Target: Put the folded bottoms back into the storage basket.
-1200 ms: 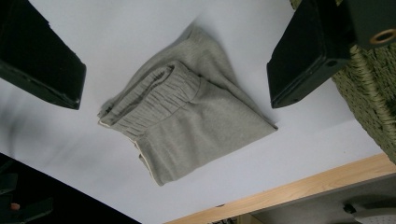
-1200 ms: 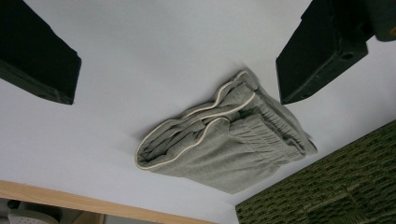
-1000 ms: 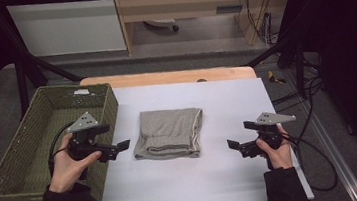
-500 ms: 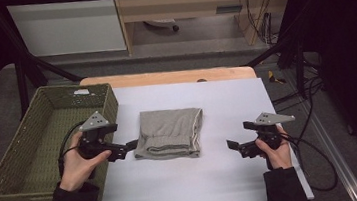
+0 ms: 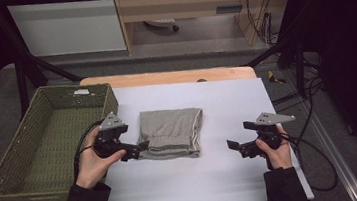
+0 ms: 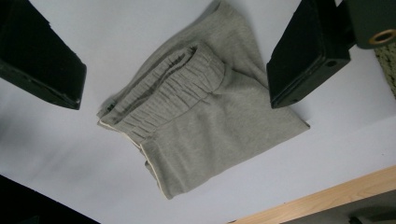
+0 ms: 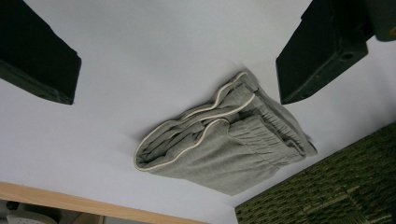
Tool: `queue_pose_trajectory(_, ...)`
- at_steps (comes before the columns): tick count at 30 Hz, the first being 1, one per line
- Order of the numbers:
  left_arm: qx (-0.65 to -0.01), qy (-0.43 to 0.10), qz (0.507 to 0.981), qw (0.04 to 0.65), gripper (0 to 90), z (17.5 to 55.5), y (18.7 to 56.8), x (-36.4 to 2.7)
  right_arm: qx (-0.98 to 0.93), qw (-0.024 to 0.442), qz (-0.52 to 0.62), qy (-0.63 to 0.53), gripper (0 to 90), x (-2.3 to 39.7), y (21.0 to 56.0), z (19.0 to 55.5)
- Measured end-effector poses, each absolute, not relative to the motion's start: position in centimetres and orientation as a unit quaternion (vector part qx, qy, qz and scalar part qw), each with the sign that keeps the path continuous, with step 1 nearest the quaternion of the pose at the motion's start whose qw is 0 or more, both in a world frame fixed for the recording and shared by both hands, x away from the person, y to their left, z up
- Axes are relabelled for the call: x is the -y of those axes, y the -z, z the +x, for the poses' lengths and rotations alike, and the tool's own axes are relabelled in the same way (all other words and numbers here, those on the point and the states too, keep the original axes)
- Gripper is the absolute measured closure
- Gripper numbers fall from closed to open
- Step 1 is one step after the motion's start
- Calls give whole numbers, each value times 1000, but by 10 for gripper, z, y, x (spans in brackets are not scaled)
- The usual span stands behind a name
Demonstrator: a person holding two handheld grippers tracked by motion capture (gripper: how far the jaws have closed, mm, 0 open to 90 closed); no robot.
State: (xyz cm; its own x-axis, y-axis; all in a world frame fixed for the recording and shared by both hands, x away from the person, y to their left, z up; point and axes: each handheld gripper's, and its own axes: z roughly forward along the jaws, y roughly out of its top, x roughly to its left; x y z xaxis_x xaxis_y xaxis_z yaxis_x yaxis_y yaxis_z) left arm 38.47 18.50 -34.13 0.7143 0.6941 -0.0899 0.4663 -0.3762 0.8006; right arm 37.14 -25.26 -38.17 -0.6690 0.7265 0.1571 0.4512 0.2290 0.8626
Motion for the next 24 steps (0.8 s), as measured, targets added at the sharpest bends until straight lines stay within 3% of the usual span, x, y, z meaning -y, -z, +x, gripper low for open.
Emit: queue_pose_trajectory(24,-356,-121,828,416,49,401,359,-156,-773,139,381,-487,7,252,382,371)
